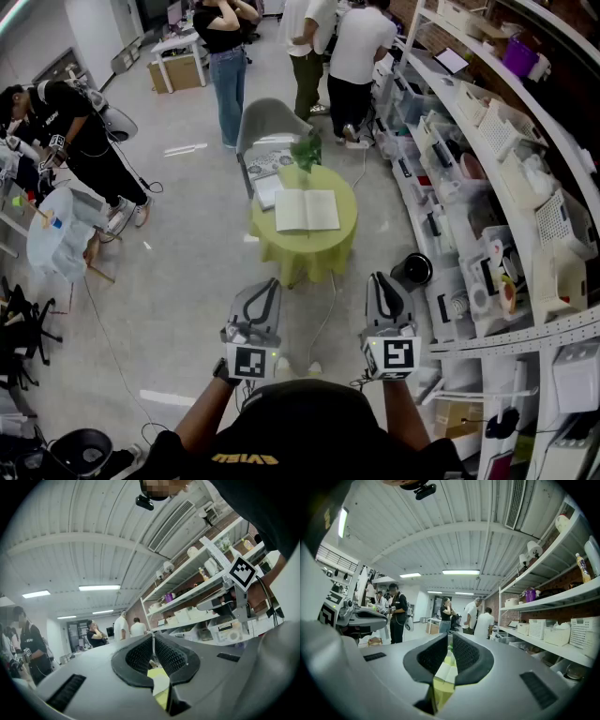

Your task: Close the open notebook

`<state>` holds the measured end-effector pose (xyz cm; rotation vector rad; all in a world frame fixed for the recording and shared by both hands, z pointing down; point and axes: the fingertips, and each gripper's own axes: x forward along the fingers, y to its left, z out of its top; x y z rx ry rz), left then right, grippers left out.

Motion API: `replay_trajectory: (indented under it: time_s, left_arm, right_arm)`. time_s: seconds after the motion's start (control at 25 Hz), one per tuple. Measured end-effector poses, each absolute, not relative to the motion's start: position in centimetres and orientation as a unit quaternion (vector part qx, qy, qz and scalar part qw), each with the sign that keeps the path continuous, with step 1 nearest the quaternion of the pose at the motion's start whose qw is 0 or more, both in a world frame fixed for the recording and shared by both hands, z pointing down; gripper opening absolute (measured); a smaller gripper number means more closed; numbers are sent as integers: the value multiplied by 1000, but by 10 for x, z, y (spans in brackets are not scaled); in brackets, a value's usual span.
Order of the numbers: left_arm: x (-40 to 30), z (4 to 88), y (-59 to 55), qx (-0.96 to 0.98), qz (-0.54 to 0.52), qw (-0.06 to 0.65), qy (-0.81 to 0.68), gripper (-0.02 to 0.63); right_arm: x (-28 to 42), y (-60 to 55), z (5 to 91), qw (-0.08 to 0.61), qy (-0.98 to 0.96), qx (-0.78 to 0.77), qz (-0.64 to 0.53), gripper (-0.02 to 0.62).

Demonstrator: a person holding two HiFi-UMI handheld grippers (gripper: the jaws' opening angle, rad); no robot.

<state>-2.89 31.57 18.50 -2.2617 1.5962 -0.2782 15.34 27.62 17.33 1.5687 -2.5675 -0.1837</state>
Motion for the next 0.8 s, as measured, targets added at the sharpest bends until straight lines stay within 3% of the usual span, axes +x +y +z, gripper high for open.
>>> replay_trajectory:
  time_s: [0.8]
  left_arm:
    - [-39,191,324,-799,-95,160,571,26]
  right_arm:
    - [145,281,184,64,-863,499,-44,17]
